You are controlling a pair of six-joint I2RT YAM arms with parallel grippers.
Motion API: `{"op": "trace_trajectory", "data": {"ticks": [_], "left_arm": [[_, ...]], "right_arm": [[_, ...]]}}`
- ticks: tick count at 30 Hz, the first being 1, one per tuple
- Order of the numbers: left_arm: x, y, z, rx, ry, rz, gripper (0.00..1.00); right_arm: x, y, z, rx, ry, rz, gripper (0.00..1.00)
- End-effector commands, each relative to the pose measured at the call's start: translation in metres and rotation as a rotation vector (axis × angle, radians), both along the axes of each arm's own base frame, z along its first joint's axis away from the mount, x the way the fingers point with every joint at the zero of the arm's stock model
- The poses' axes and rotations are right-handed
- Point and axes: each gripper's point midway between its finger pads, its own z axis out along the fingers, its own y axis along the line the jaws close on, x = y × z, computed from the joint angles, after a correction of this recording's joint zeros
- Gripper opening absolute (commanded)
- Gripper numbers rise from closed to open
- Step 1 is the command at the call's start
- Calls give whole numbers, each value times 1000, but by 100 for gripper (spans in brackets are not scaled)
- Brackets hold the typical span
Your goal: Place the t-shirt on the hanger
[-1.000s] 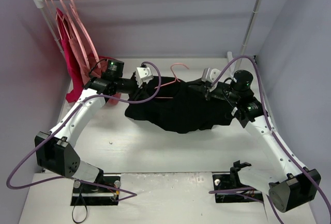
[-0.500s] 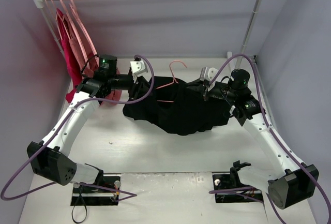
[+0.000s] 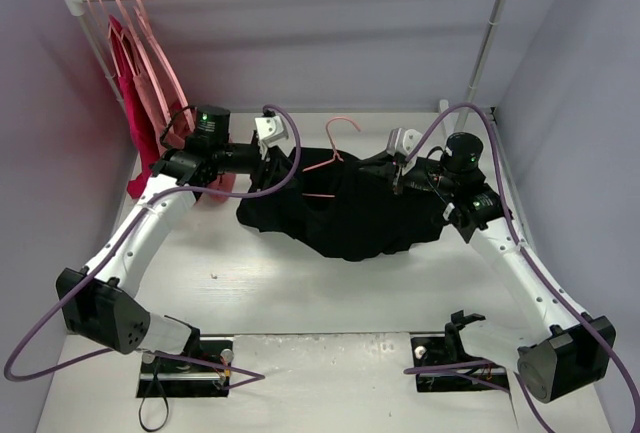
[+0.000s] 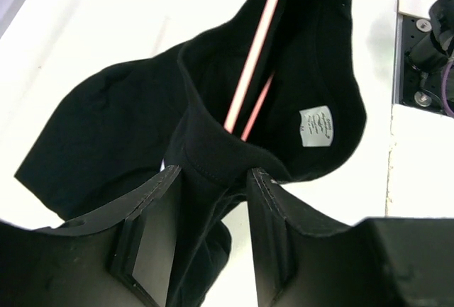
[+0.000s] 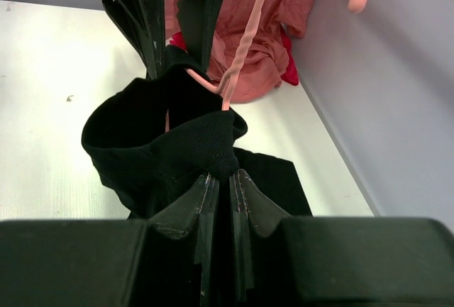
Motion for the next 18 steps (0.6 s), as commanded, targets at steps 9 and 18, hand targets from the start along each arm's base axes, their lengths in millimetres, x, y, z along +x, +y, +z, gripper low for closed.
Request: {"op": "trace_trajectory", "data": {"ticks": [9, 18], "left_arm": [[13, -19, 49, -101, -166, -10, 18], [18, -8, 99, -160, -351, 105, 0]], "right_arm": [[-4, 9, 47, 66, -150, 55, 0], [18, -5, 52, 17, -172, -81, 5]]}}
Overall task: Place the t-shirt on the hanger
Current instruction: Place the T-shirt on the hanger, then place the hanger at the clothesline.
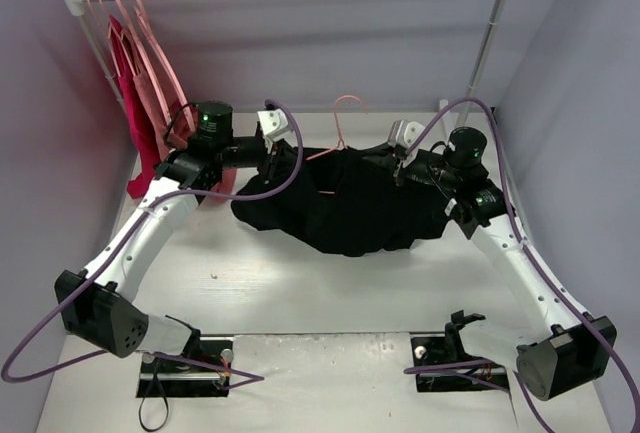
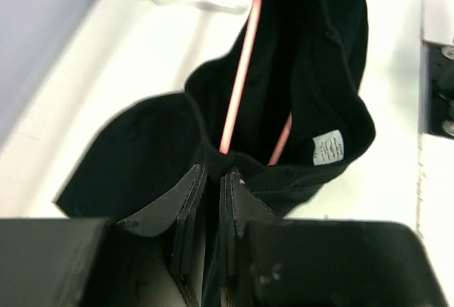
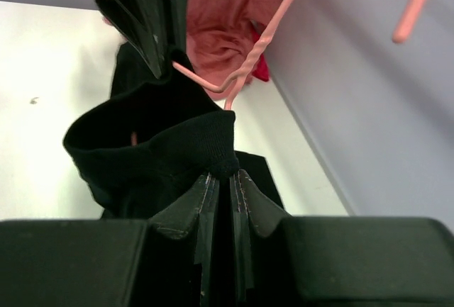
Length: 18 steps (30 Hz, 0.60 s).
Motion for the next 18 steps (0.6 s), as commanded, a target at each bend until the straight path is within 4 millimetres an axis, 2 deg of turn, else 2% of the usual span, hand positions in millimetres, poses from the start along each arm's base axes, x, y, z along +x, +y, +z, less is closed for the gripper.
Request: {"op": "trace_trajectory", "data": {"ticks": [1, 3, 6, 8, 10, 12, 13, 15, 18], "left_arm": [[4, 8, 83, -113, -279, 81, 0], [3, 13, 100, -123, -327, 117, 0], [2, 21, 116, -142, -375, 162, 0], [0, 25, 125, -157, -405, 191, 0], [1, 28, 124, -162, -410, 210, 0], [2, 33, 132, -180, -434, 245, 0], [3, 34, 132, -181, -438, 259, 0], [5, 39, 137, -182, -451, 295, 0], [9, 48, 152, -206, -483, 361, 0]], "right_arm": [[6, -2, 39, 4, -124, -36, 7], [15, -11, 42, -14, -131, -101, 13], [24, -24, 45, -27, -137, -177, 31], [28, -29, 44, -33, -135, -204, 32], [31, -33, 45, -33, -133, -232, 37], [37, -39, 46, -35, -130, -280, 45], [39, -41, 50, -27, -133, -303, 53], [47, -53, 58, -9, -147, -394, 59], [45, -62, 78, 31, -176, -447, 67]]}}
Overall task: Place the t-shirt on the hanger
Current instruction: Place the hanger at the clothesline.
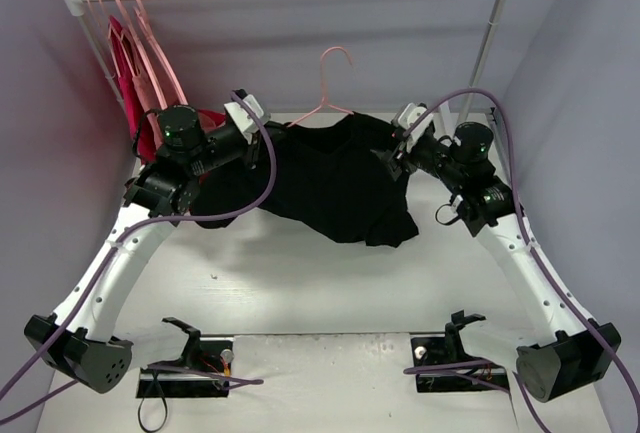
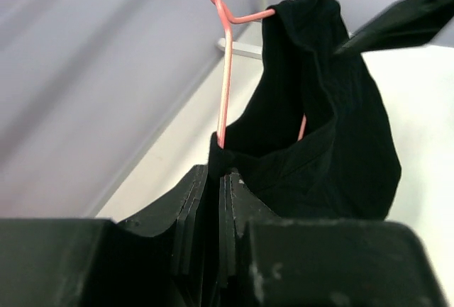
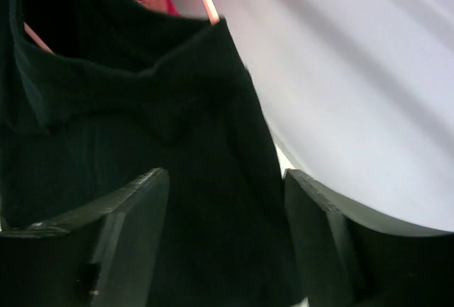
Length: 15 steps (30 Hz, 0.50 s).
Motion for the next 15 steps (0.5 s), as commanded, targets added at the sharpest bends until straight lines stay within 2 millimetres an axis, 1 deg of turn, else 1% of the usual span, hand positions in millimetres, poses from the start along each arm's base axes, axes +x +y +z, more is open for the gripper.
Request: {"op": "trace_trajectory", "data": {"ticks": [1, 3, 4, 5, 7, 8, 9, 10, 11, 12, 13, 14, 15], "left_arm": [[4, 17, 76, -130, -224, 107, 0], [7, 24, 95, -171, -250, 153, 0], [8, 26, 104, -189, -263, 170, 0], [8, 31, 124, -221, -289, 198, 0], [10, 38, 146, -259, -316, 240, 0], [15, 37, 151, -262, -311, 244, 0], [5, 41, 183, -294, -360, 245, 0], [2, 42, 190, -297, -348, 242, 0], [5, 36, 190, -293, -307, 216, 0], [-14, 37, 220, -331, -348, 179, 0], [-26, 28, 223, -326, -329, 101, 0], [-33, 22, 227, -348, -299, 56, 0], [-47, 20, 239, -372, -297, 7, 0]], "right_arm": [[-4, -19, 77, 93, -190, -102, 72], [-11, -20, 95, 132, -217, -106, 79], [-15, -22, 104, 149, -234, -106, 81], [-19, -23, 115, 169, -247, -105, 82], [-24, -26, 128, 191, -273, -115, 85], [-27, -27, 134, 201, -286, -118, 86], [-28, -27, 137, 209, -293, -119, 86], [-30, -31, 142, 220, -303, -131, 86], [-32, -31, 144, 226, -307, -132, 86], [-34, -31, 146, 229, -317, -132, 86], [-36, -34, 149, 233, -325, -139, 87], [-35, -35, 149, 232, -325, -145, 87], [-35, -36, 149, 230, -326, -152, 87]]}}
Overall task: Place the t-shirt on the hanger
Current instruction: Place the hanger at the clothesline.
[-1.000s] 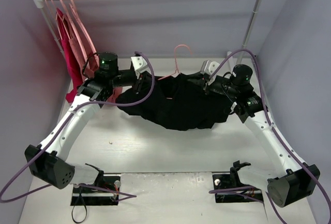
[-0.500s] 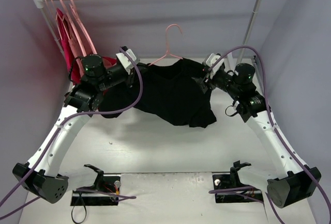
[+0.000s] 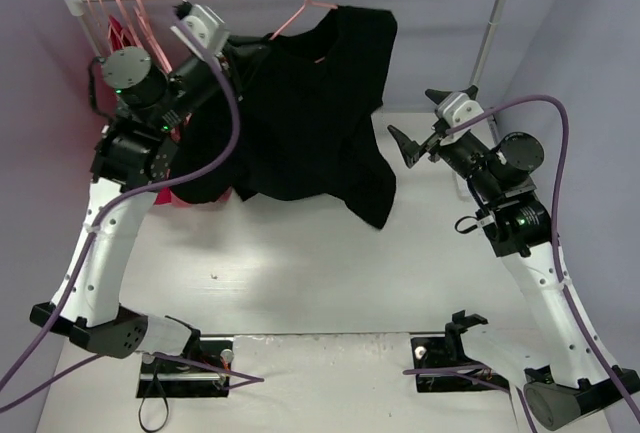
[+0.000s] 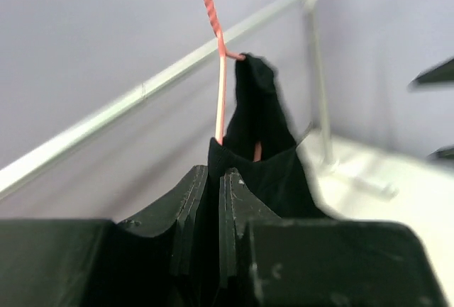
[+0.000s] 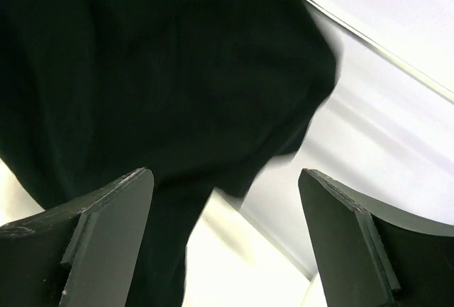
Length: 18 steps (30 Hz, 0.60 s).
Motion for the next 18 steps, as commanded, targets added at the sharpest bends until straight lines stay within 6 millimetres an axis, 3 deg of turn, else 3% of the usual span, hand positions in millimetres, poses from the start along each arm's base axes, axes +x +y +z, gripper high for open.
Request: {"op": "trace_trajectory", "data": {"ticks": [1, 6, 8, 9, 10, 11, 14, 18], "left_arm": [[-74, 0, 78, -118, -134, -192, 0], [-110, -19, 64, -112, -18, -414, 0], [-81, -11, 50, -126, 57, -273, 0], [-59, 1, 45, -123, 69, -145, 0], [-27, 24, 24, -126, 164, 64, 0], [-13, 26, 20, -102, 186, 108, 0], [-8, 14, 9, -139, 267, 65, 0], [7, 19, 9, -193, 285, 124, 0]], "right_arm": [[-4, -10, 42, 62, -119, -43, 87], [-4, -19, 44, 80, -134, -90, 86], [-3, -20, 41, 86, -129, -101, 86], [-2, -21, 41, 90, -130, -108, 86], [-1, -21, 40, 92, -126, -109, 86], [-2, -21, 40, 99, -120, -106, 86], [-1, -19, 37, 100, -113, -98, 86], [1, -19, 36, 119, -101, -99, 86]]}}
